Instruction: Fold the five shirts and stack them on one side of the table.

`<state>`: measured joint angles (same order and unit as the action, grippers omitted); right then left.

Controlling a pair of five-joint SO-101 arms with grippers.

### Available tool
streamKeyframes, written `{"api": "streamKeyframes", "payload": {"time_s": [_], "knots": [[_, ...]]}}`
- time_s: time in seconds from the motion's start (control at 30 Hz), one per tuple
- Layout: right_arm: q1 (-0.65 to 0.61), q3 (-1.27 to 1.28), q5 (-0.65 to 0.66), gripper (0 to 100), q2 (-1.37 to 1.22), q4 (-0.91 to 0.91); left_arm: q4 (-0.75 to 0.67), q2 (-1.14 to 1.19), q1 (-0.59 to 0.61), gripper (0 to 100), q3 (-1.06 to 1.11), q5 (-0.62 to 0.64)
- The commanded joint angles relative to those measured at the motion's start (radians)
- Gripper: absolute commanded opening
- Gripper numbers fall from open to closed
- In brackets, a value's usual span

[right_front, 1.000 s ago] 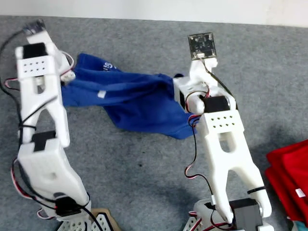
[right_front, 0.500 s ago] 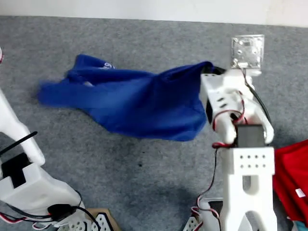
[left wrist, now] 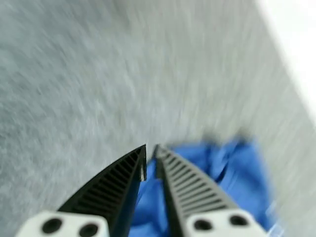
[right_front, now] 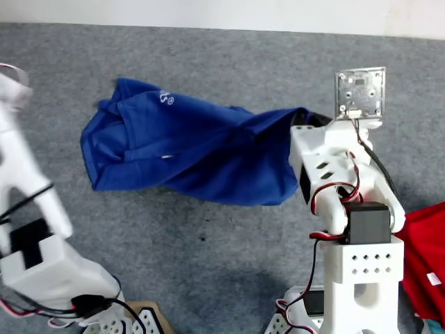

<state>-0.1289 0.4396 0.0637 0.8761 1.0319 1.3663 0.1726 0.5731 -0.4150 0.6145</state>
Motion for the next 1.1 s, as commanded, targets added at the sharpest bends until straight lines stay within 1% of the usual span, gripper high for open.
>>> {"api": "streamKeyframes", "payload": {"time_s": [0.0,0.07,0.1,0.27,0.33,0.47,0.6,0.67,0.73,0.9,1.07], "knots": [[-0.008,-0.008,0.012,0.7,0.024,0.001,0.000,-0.047,-0.153,20,0.179,-0.064],[-0.010,0.013,0.014,0.7,0.025,-0.002,-0.041,-0.047,-0.191,24,0.268,-0.068],[-0.012,0.022,0.012,0.7,0.025,-0.007,-0.074,-0.047,-0.202,24,0.312,-0.068],[-0.012,0.091,0.014,0.7,0.025,-0.087,-0.290,-0.047,-0.186,22,0.489,-0.068],[-0.012,0.108,0.014,0.7,0.025,-0.107,-0.345,-0.045,-0.176,22,0.535,-0.066],[-0.012,0.116,0.006,0.7,0.025,-0.108,-0.394,-0.045,-0.193,22,0.610,-0.066],[-0.012,0.119,-0.063,0.7,0.021,-0.108,-0.393,-0.035,-0.211,22,0.607,-0.066],[-0.012,0.127,-0.069,0.7,0.018,-0.108,-0.390,0.002,-0.222,22,0.565,-0.064],[-0.012,0.154,-0.069,0.7,0.022,-0.114,-0.351,0.064,-0.226,22,0.487,-0.061],[-0.010,0.179,-0.071,0.7,0.025,-0.111,-0.117,0.265,-0.242,22,0.179,-0.060],[-0.010,0.180,-0.071,0.7,0.025,-0.090,0.069,0.427,-0.268,22,-0.096,-0.058]]}}
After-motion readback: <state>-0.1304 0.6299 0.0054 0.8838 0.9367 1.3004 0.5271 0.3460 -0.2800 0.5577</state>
